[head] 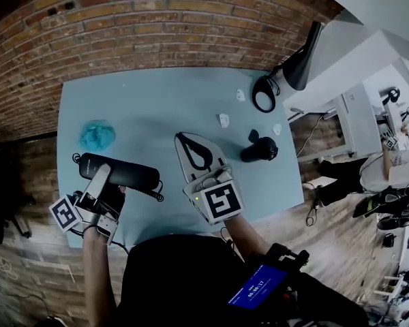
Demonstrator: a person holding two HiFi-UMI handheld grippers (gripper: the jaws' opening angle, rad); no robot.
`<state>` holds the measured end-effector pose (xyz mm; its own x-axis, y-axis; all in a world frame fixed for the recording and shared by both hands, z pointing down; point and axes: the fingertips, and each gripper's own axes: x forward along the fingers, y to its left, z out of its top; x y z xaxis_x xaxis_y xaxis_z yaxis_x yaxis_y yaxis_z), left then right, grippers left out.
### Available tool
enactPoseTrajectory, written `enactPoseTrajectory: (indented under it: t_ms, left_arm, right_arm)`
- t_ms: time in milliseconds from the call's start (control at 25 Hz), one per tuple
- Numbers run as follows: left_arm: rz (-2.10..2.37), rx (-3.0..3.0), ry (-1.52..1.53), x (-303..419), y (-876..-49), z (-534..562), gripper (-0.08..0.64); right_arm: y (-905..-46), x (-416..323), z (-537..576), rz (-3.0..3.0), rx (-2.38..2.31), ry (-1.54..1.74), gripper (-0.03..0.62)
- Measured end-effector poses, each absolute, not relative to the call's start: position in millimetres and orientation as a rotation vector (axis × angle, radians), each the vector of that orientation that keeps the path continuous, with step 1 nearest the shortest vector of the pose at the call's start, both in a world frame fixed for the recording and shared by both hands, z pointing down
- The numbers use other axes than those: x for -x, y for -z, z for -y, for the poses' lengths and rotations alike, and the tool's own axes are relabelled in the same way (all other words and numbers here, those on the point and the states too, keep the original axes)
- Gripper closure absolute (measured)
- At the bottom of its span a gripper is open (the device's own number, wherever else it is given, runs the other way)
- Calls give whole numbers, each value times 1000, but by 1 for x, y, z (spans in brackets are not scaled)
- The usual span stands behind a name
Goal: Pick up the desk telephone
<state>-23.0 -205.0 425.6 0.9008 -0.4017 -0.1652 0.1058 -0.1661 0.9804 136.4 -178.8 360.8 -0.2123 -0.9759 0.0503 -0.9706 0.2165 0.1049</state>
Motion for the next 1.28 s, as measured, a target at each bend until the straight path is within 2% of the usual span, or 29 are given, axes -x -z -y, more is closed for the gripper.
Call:
enactPoseTrajectory:
  t_ms: [960,1280]
  left_arm:
    - [414,-1836,414,41,-465,194,261]
    - [622,-2018,303,45,-470,200,261]
  right_arm:
    - [-435,-117,170,2314,-1754,-27,569]
    - [-437,-111,169,2329,-1740,-50,569]
